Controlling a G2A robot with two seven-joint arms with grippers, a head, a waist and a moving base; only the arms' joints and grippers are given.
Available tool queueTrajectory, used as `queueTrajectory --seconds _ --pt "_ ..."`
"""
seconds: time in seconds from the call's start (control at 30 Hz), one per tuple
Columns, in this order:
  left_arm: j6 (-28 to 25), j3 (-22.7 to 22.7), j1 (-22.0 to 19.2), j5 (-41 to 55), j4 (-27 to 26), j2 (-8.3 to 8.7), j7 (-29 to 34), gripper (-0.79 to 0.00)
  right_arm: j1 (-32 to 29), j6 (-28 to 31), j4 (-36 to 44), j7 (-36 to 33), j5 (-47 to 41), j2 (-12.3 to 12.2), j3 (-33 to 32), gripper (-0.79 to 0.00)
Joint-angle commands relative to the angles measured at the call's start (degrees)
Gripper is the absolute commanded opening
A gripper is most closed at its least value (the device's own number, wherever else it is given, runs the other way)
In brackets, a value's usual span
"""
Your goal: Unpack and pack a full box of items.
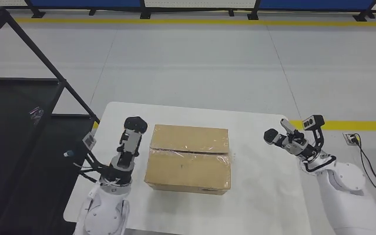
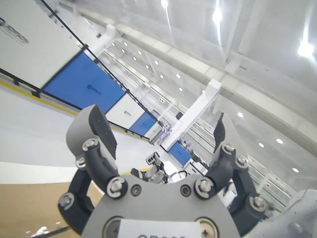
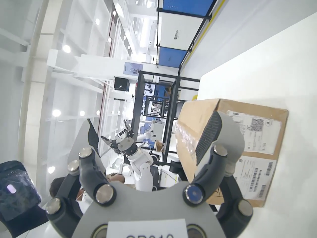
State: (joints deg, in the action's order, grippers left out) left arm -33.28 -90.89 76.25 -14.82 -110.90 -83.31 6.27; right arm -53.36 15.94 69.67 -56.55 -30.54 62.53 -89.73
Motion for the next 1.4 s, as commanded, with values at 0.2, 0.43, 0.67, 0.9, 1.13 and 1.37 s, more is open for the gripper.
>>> queueTrajectory --seconds 0.2,0.43,0.67,0.9,1.13,1.37 --pt "-3.03 -15.77 4.60 12.61 6.41 1.75 2.50 0.000 0.08 -1.66 3.84 0.92 3.77 0.32 3.62 0.000" --pt "-4.54 -16.27 4.42 16.42 12.40 2.36 5.17 0.000 5.08 -5.89 8.44 -3.41 8.86 1.50 14.33 0.000" --pt "-4.39 -14.83 3.54 16.35 15.36 2.70 6.10 0.000 10.65 -8.39 4.68 -9.39 11.40 2.52 22.00 0.000" --pt "-2.71 -11.90 1.34 13.61 18.94 3.16 9.58 0.000 11.99 -10.08 3.41 -3.64 13.28 3.31 25.01 0.000" --pt "-2.09 -9.12 -0.06 10.90 21.99 3.46 10.82 0.000 13.81 -14.13 1.32 -2.40 13.83 3.87 27.19 0.000" --pt "-1.35 -7.26 -0.73 9.40 23.80 3.74 10.90 0.000 14.54 -14.07 1.37 -1.52 14.72 4.33 28.94 0.000"
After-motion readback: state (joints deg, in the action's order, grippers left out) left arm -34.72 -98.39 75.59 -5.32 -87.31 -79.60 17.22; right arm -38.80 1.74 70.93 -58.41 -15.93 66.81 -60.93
